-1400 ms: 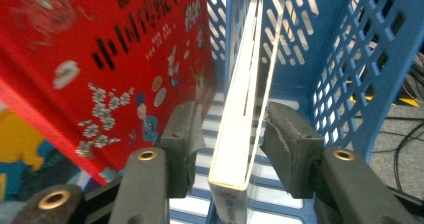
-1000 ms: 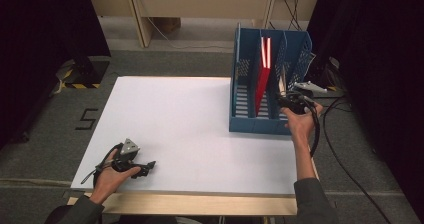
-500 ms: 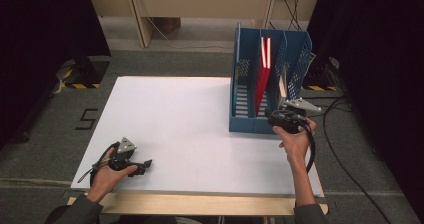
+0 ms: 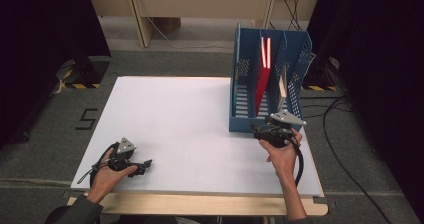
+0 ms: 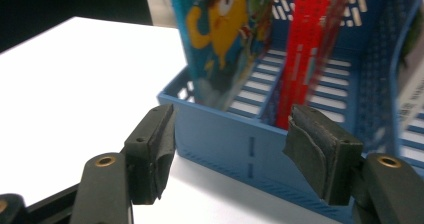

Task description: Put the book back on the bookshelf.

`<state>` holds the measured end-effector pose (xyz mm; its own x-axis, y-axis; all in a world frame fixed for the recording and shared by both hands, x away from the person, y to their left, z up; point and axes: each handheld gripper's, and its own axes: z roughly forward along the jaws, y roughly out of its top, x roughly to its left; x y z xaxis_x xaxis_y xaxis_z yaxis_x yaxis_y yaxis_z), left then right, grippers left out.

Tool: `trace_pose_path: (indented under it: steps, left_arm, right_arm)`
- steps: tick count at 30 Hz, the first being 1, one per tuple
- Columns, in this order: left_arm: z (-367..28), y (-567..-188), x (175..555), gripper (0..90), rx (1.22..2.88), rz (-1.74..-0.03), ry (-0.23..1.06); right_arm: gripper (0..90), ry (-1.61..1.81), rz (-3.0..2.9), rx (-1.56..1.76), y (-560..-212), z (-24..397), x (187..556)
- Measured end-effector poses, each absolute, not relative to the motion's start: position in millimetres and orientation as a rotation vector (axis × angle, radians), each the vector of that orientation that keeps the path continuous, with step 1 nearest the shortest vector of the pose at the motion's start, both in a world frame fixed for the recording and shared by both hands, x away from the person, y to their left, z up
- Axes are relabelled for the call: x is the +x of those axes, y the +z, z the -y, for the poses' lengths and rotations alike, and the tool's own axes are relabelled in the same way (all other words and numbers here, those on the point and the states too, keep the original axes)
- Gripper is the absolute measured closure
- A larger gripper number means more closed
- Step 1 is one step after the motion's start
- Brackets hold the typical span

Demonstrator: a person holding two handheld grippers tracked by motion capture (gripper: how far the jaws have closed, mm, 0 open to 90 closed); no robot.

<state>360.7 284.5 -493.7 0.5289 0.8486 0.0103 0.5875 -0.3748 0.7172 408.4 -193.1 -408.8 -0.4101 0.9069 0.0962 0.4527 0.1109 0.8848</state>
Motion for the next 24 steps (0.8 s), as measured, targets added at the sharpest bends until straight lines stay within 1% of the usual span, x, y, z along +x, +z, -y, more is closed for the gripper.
trace_pose_path:
  steps: [9, 16, 24]
  left_arm:
    - [-285, -492, 359, 15.3, 2.093, -1.158, 0.504]
    - [-285, -491, 358, 15.3, 2.092, -1.156, 0.511]
    - [-282, -492, 356, 15.3, 2.104, -1.142, 0.511]
  right_arm:
    - [33.7, 1.271, -1.978, 1.308, -422, 173, 401]
    - [30.4, 1.294, -1.987, 1.309, -426, 165, 397]
    - [29.5, 1.297, -2.054, 1.279, -436, 153, 388]
